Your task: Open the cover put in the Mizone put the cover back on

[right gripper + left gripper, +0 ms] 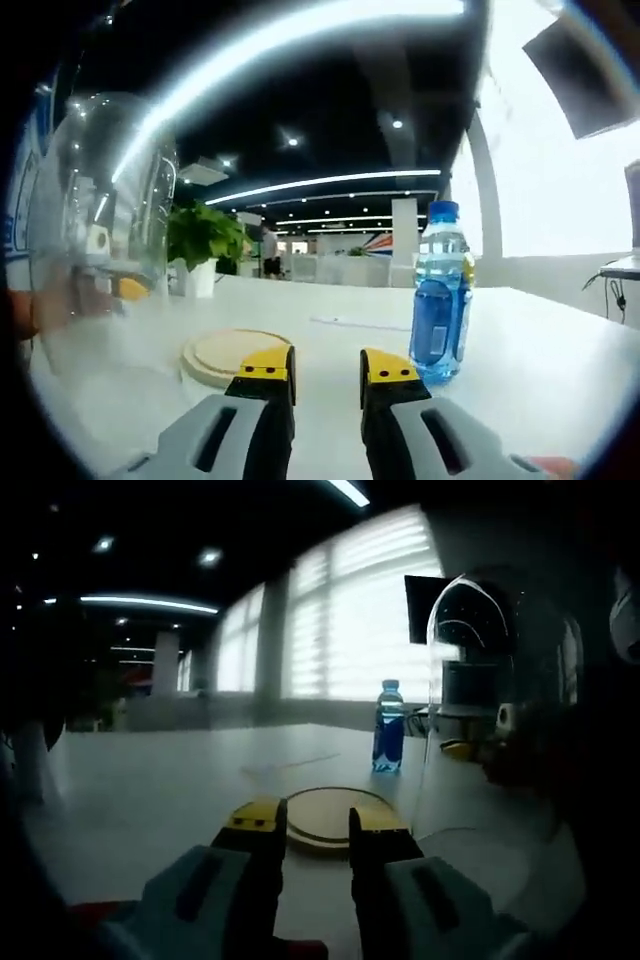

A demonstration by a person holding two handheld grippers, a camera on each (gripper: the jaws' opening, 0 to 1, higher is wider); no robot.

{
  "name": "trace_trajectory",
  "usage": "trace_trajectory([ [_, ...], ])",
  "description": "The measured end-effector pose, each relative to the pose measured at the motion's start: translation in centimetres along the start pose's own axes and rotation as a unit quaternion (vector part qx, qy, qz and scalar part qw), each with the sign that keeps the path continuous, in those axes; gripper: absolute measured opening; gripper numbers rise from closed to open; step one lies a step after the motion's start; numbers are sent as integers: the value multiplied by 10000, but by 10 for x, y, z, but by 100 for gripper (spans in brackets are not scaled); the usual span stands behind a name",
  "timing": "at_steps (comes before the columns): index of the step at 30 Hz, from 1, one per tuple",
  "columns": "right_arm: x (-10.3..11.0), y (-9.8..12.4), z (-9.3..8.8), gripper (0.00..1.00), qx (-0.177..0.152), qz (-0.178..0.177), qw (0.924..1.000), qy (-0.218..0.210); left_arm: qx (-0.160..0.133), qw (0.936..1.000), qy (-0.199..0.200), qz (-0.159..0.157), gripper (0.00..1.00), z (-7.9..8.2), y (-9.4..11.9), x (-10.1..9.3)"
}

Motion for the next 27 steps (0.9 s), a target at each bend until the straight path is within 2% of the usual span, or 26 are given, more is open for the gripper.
trace_trajectory([
  [12,-2,2,1,17,7,-52,10000,37,-22,10000,59,64,19,-2,3,16],
  [27,-4,4,0,17,8,-77,10000,-41,-24,10000,-35,75,19,-1,4,20],
])
Point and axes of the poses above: the point that each gripper's makers call its tool centre point, and the gripper's own axes: y roughly backward along the fingers, x roughly to its left, z roughly out of its top, the point moved 1 cm from there along y, roughly backward along the fingers, and after that the axes turned 5 degrees about -y, right-handed, at the moved point
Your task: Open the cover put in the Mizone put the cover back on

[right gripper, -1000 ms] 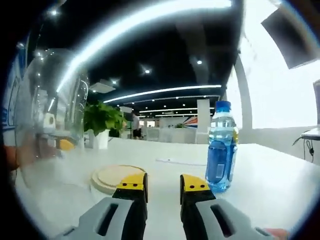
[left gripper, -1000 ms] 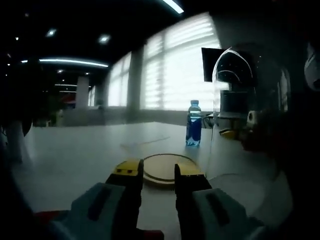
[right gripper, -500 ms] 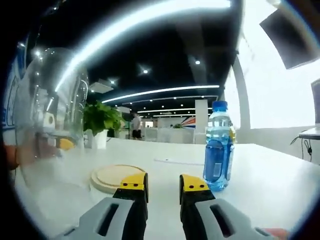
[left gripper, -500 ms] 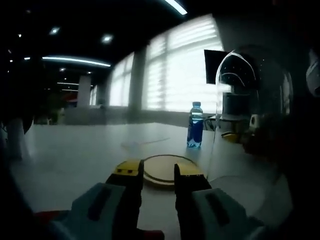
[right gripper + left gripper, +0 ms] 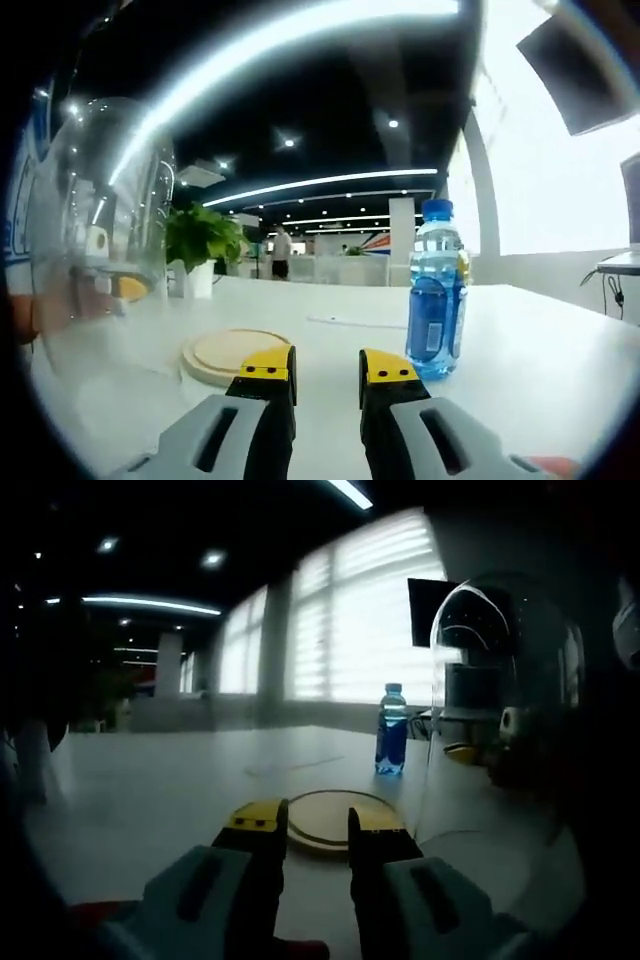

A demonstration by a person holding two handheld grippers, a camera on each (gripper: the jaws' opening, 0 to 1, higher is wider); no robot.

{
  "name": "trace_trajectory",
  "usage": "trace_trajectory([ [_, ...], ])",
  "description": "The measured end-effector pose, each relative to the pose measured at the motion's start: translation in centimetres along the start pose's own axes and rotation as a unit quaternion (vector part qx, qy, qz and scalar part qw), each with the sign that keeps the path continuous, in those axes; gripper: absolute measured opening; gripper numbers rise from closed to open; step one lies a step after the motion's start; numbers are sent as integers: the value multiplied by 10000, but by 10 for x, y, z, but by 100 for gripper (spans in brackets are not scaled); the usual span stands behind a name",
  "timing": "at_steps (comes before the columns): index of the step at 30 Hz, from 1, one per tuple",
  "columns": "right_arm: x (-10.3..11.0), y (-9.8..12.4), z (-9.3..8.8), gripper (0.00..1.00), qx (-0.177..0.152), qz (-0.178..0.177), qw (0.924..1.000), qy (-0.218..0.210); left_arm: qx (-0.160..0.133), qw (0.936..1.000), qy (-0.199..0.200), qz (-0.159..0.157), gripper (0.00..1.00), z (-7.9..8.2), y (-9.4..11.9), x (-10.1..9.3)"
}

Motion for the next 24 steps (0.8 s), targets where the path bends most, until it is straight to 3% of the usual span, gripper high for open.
trace_trajectory([
  [5,-4,1,2,17,-62,-59,9998,-154,46,9999,-117,30,19,-1,1,-1],
  [13,-9,0,4,17,-64,-190,9995,-224,-157,9996,201,91,19,7,2,3],
  [24,-15,0,20,17,-62,-376,9992,75,-145,9998,74,139,19,8,3,4],
])
Point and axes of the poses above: the point that each gripper's makers call its tool centre point, and the gripper's own axes: y roughly backward along the fingers, x roughly to its left, z roughly out of its top, the point moved 1 cm from there along y, roughly backward along the fingers, and after that the axes turned 5 degrees about -y, right-handed, at the moved point
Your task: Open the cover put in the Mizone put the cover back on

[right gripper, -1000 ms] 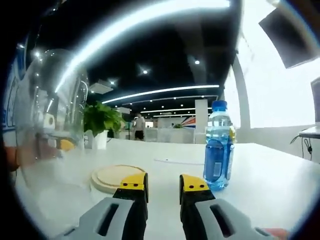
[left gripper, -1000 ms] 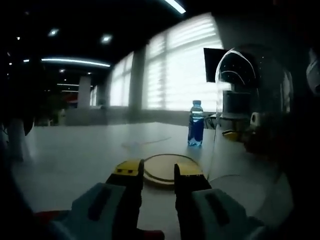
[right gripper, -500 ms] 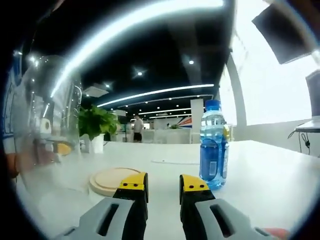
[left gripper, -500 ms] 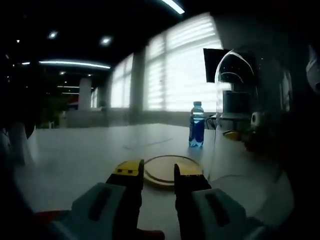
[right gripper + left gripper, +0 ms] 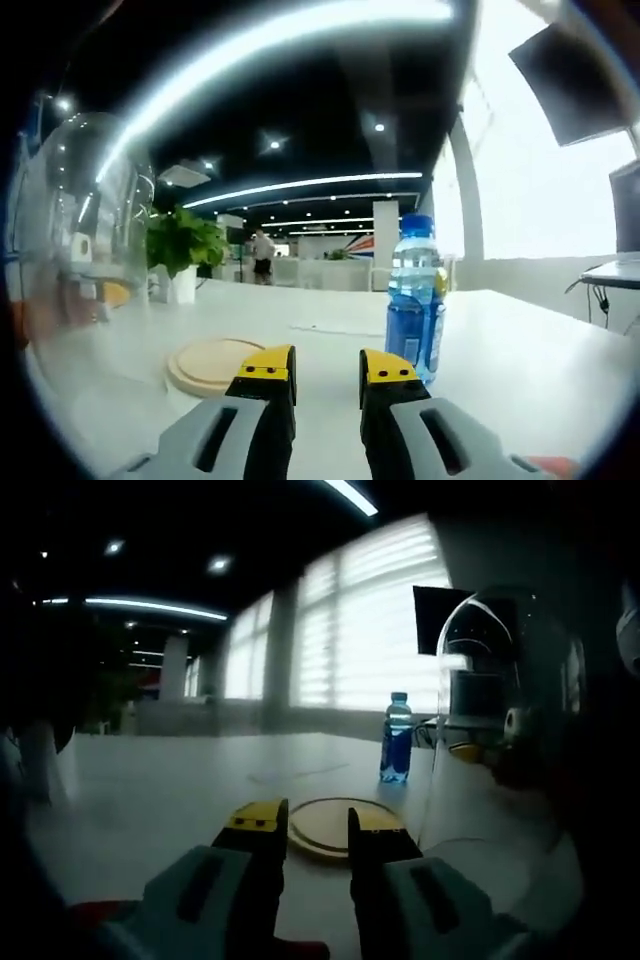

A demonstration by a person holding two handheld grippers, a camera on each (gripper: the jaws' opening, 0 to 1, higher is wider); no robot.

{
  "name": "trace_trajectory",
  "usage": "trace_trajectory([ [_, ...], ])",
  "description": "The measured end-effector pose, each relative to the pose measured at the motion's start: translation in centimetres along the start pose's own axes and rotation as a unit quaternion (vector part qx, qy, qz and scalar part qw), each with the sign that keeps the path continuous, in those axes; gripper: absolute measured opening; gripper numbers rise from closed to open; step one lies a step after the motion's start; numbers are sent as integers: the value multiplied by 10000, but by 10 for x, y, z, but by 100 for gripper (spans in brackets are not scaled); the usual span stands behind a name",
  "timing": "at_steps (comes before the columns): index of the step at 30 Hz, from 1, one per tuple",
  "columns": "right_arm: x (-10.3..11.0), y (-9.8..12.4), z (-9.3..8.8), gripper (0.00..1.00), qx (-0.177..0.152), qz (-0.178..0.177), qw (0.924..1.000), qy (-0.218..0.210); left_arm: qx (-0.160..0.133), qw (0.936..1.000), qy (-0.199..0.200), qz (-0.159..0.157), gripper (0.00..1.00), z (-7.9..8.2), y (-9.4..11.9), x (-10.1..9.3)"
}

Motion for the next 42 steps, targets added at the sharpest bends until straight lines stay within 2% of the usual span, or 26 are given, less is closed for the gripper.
trace_trajectory([
  [7,0,0,11,17,-47,-11,10000,-4,-14,10000,-46,63,19,2,3,2],
  [11,-1,-1,20,17,-41,-67,9999,148,-26,10000,-37,70,19,3,3,1],
  [14,-4,-2,30,18,-13,-189,9989,421,-57,10000,-5,2,19,5,3,-2],
  [18,-9,-4,42,18,-47,-253,9986,455,-195,9997,115,-29,19,11,5,-1],
  [23,-19,-8,60,18,-116,-500,9964,676,-145,9999,45,-24,18,9,5,-2],
  [28,-27,-12,77,18,-250,-602,9958,644,-156,9998,40,-88,18,10,4,-3],
  [34,-37,-18,91,18,-264,-816,9939,696,-149,9999,7,-68,18,10,4,0],
  [42,-40,-27,111,18,-384,-854,9932,687,-114,9999,-66,-56,18,9,5,-1],
])
Point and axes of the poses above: the point that each gripper's makers call its tool centre point, and the gripper's own axes: y roughly backward along the fingers, x roughly to its left, z roughly out of its top, the point moved 1 cm from there along y, roughly backward along the fingers, and after that the axes turned 5 degrees about -y, right-handed, at the moved point
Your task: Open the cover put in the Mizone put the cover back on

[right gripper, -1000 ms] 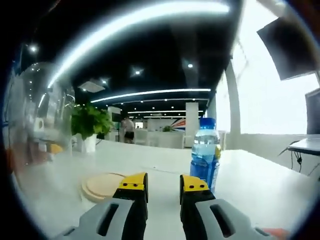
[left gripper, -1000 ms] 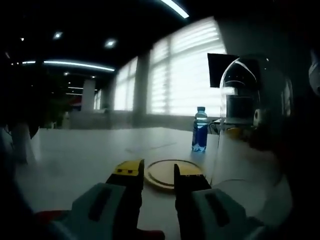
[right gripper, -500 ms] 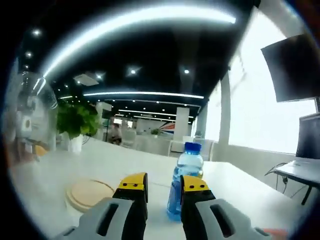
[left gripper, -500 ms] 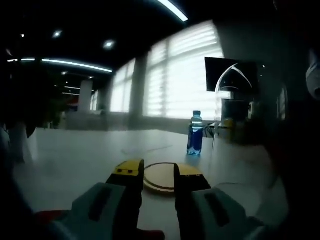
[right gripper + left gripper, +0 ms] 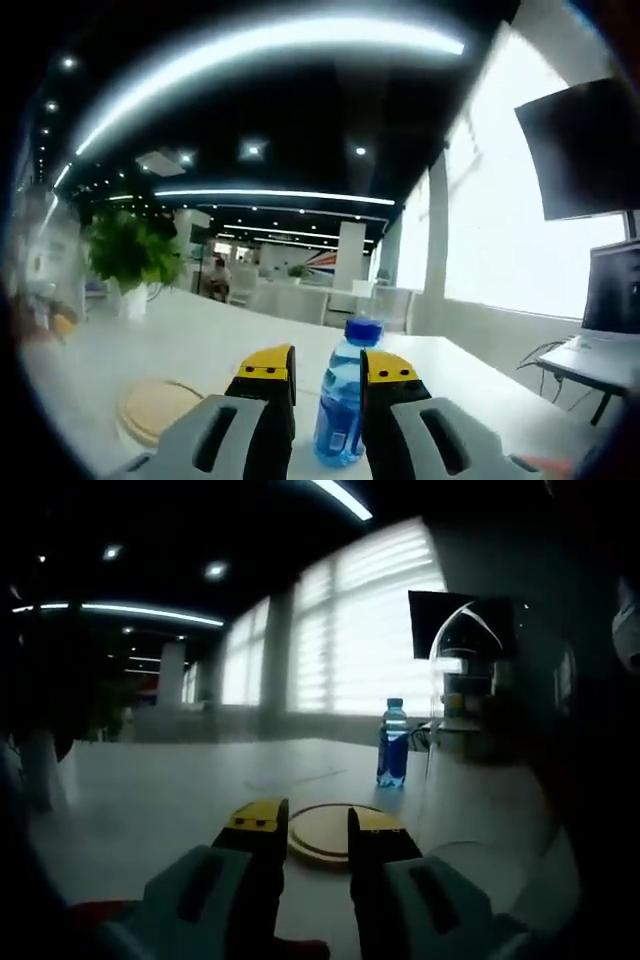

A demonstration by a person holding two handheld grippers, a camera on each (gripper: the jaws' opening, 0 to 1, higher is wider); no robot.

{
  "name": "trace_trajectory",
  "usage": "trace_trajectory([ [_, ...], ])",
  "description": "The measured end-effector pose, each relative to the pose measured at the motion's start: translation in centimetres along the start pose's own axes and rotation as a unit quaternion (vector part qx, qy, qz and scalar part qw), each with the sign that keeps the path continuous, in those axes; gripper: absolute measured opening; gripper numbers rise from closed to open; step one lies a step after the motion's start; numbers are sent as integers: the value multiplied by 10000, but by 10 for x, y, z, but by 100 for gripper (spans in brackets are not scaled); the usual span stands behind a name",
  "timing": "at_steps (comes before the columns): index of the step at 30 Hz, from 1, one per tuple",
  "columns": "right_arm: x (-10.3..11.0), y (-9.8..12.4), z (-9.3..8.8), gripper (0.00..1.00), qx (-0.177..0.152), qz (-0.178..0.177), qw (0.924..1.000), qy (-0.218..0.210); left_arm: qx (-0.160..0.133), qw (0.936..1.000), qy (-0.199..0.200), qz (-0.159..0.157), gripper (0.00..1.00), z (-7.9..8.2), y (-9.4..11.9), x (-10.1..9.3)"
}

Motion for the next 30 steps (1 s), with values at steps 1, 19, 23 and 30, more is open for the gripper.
trace_trajectory([
  [1,0,-3,4,18,-31,-1,10000,5,0,10000,1,-1,18,0,0,0],
  [19,-12,-43,22,18,-57,-145,9997,-176,168,9996,-241,16,18,-6,0,-4],
  [23,-16,-48,27,18,-86,-198,9996,-165,175,9994,-306,-27,18,-6,0,-7],
  [30,-16,-63,36,18,-131,-174,9996,-182,254,9990,-360,-62,18,-10,-1,-8],
])
Point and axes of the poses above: the point that each gripper's makers call its tool centre point, and the gripper's own axes: y roughly backward along the fingers, x roughly to its left, z roughly out of its top, the point moved 1 cm from there along y, roughly backward along the fingers, and after that the axes turned 5 degrees about -y, right-handed, at the moved point
